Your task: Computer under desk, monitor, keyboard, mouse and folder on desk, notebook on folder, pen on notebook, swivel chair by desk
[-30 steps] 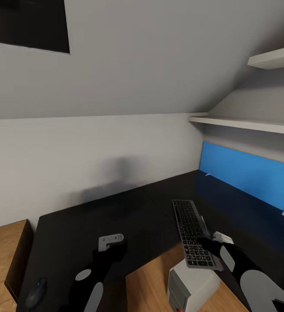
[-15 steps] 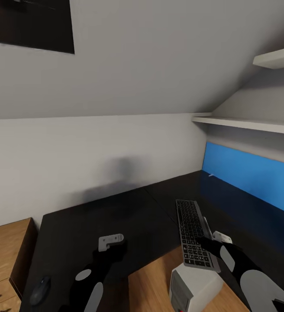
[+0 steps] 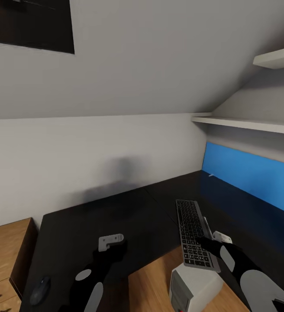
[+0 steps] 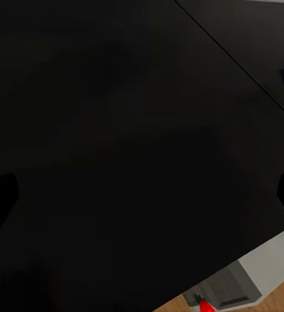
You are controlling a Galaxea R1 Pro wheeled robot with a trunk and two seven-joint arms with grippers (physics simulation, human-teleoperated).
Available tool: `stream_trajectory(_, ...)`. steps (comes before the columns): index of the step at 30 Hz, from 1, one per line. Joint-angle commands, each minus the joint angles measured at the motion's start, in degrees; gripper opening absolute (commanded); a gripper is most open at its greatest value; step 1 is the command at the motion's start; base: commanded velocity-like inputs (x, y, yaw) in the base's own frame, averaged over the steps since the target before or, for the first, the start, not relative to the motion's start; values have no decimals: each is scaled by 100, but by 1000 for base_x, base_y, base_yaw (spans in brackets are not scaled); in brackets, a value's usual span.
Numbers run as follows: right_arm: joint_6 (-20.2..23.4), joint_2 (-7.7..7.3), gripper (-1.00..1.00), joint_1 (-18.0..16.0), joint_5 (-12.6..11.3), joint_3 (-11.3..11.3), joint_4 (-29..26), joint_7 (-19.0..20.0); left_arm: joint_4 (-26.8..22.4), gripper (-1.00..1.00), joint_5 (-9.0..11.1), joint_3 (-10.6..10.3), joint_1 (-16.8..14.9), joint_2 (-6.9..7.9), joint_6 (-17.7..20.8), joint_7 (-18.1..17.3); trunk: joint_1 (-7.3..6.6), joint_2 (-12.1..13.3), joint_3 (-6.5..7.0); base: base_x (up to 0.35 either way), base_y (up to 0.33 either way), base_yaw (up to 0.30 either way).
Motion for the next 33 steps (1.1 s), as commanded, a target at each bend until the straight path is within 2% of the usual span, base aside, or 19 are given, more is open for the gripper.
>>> stream_trajectory(1,35,2,100,-3,-37,-29,-8,17,-7,100,61,-8,-5,1,17,54,0,-5,-7,0,0,46)
stream_trajectory(15,37,0,100,-3,-37,-29,-8,17,-7,100,61,-8,-5,1,26,54,0,-5,-7,0,0,119)
stream_trajectory(33,-13,-2,100,-3,-35,-44,-45,7,-7,100,69,-8,-5,1,26,54,0,-5,-7,0,0,8)
